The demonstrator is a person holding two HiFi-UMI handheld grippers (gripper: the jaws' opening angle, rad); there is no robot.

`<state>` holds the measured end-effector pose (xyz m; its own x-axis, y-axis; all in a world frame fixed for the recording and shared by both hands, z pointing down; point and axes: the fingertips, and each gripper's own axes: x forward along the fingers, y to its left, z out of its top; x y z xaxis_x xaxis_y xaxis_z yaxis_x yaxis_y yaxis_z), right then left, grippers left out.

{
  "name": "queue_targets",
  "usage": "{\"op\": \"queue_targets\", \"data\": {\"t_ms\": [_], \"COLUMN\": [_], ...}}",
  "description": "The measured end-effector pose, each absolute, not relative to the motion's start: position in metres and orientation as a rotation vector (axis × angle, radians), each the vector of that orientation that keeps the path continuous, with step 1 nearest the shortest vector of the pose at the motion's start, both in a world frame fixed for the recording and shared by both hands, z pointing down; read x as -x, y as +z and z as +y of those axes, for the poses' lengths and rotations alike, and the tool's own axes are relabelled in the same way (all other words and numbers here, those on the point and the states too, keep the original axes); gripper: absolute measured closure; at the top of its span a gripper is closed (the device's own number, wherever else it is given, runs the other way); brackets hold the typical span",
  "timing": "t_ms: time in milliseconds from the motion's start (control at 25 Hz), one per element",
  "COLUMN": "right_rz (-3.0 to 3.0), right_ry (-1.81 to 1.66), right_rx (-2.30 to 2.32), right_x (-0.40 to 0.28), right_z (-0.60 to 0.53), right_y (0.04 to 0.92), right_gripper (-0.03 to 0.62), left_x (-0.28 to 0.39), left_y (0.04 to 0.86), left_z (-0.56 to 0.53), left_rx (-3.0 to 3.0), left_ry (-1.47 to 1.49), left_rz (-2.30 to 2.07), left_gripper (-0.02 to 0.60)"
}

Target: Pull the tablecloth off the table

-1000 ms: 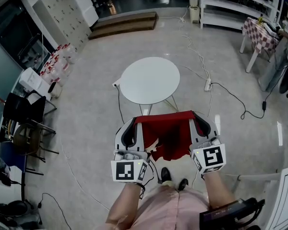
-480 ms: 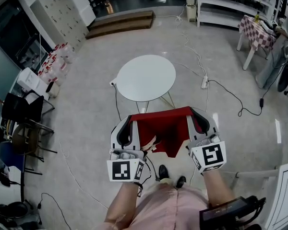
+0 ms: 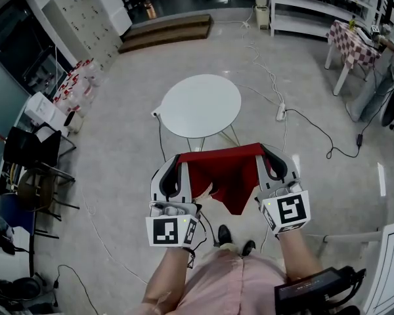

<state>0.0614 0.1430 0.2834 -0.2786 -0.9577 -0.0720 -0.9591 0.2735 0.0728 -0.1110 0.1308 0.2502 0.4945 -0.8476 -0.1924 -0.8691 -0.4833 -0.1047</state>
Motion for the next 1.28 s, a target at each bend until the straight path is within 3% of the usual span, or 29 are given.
{"op": "queue_targets", "data": {"t_ms": [1280], "right_rz": [2.494], "right_ry": [0.135], "right_rx": [1.876], "right_x": [-0.069], "right_z": [0.127], "right_y": [0.291], "right_gripper": [0.571], "left_x": [0.103], "left_y": [0.256], "left_z": [0.115], "left_rx": [2.55], "left_ry": [0.138], "left_rz": [1.479], "left_gripper": [0.54]}}
